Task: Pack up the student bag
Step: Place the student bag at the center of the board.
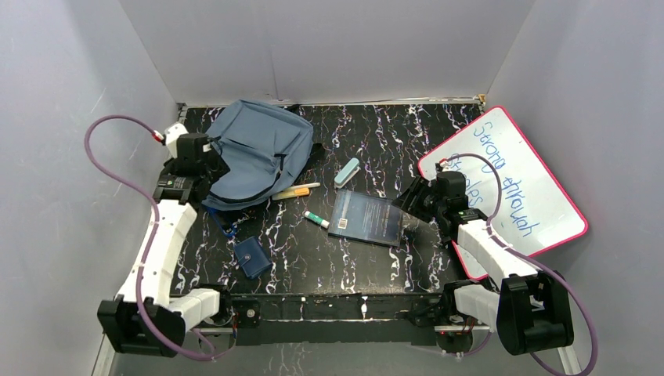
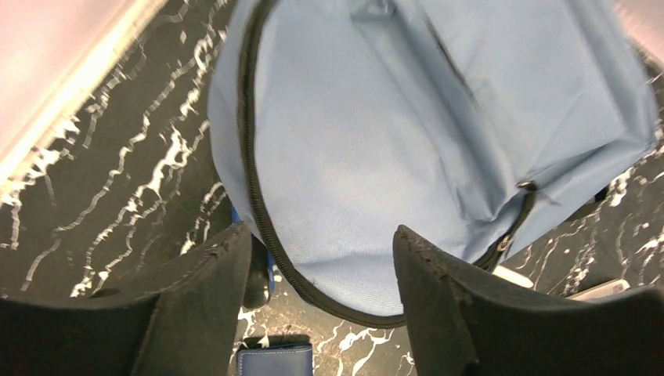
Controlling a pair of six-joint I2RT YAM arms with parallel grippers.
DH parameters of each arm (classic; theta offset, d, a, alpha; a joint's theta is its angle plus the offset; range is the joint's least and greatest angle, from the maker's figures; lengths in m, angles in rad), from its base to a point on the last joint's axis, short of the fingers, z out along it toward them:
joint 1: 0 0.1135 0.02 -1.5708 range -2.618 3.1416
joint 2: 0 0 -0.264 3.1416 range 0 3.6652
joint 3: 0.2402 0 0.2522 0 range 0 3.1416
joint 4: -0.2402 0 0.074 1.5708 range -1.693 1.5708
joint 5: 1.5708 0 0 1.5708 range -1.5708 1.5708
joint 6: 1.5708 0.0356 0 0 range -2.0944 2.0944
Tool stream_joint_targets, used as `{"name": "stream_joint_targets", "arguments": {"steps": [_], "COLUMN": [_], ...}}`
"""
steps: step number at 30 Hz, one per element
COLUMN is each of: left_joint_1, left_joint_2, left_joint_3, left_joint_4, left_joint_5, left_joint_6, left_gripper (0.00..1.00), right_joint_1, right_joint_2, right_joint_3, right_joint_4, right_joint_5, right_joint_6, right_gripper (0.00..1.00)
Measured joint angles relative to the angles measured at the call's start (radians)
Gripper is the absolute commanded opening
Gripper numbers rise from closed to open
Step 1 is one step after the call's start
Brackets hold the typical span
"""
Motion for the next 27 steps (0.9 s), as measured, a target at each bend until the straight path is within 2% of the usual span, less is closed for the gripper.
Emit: {"name": "stream_joint_targets", "arguments": {"steps": [5,9,12,16,18,27], "left_joint_1": [0.000,-0.029,-0.191,-0.513,-0.584,-0.605], "left_joint_2": [-0.077,-0.068,-0.011,0.150,0.233,0.489], "left_joint_3": [0.112,0.145,0.121,0.079,0.063,0.051], "left_joint_4": [-0.042,0.000,0.061,0.173,0.227,0.391], "left_joint_5": [-0.005,0.136,0.175,0.211,0.263,0.442], "left_joint_6": [0.076,0.109,0.108,0.106,0.101,0.101], "left_gripper": [0.73,0.74,0.75,0.75,0.76,0.76], "right_joint_1": [0.000,0.000,0.000,0.000,0.000,0.000], "right_joint_2": [-0.002,0.003,0.016,0.022,0.022,0.063], "right_joint_3": [0.000,0.000,0.002,0.002,0.002,0.000], "right_joint_4": [-0.094,-0.141,-0.166,-0.186,-0.185,-0.173], "right_joint_5": [0.092,0.123,0.125,0.123,0.118,0.034], "right_joint_6": [-0.023,-0.043,-0.058,-0.077,-0.089,-0.126], "right_gripper": [0.76,0.79,0.82,0.87,0.88,0.88]}}
